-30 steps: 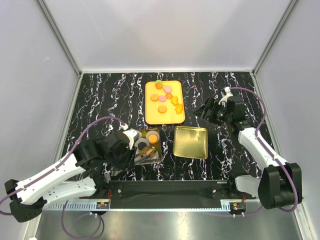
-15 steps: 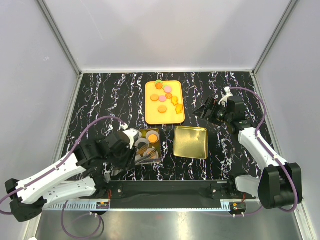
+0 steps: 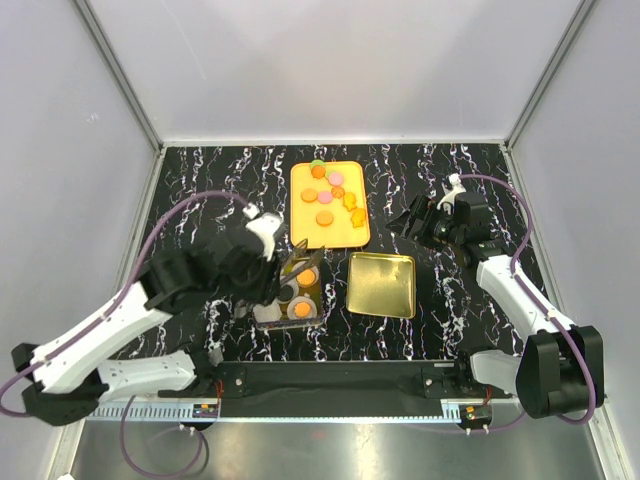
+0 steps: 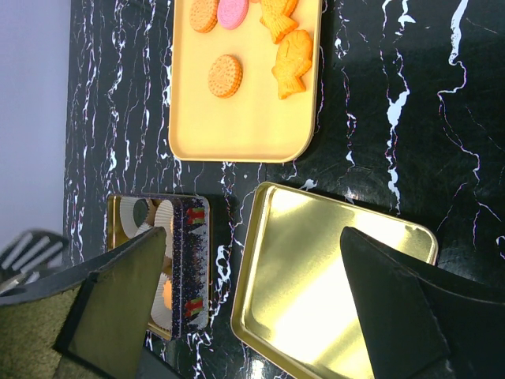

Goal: Pack the cookies

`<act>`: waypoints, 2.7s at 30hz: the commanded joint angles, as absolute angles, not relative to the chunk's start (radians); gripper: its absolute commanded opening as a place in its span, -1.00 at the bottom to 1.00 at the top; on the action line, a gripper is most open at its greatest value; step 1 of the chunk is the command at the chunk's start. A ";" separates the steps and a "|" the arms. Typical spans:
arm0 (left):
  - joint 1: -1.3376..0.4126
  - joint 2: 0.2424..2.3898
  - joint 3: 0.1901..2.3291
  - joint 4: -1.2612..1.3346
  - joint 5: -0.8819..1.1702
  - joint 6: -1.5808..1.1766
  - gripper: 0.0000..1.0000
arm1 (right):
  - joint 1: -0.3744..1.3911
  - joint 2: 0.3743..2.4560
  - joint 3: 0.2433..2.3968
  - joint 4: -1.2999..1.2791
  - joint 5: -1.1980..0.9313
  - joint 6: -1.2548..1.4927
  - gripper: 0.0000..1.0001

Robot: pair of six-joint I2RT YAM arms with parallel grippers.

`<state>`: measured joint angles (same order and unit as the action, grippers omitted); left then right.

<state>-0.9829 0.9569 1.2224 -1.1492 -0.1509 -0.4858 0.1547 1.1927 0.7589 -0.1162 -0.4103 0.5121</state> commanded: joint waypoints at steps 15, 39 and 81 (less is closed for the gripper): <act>-0.739 1.604 1.575 -0.873 -0.241 -0.265 -0.06 | 0.161 1.175 0.793 -0.081 -0.436 0.502 0.99; -0.663 1.793 1.574 -0.773 -0.124 -0.241 -0.01 | 0.161 1.164 0.790 -0.083 -0.443 0.497 0.99; -0.640 1.781 1.600 -0.805 -0.098 -0.222 -0.35 | 0.161 1.164 0.793 -0.089 -0.439 0.494 0.99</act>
<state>-0.6479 1.8214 1.5368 -0.8005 -0.1127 -0.2356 0.1551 1.1866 0.7589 -0.1162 -0.4145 0.5117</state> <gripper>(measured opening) 0.405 0.994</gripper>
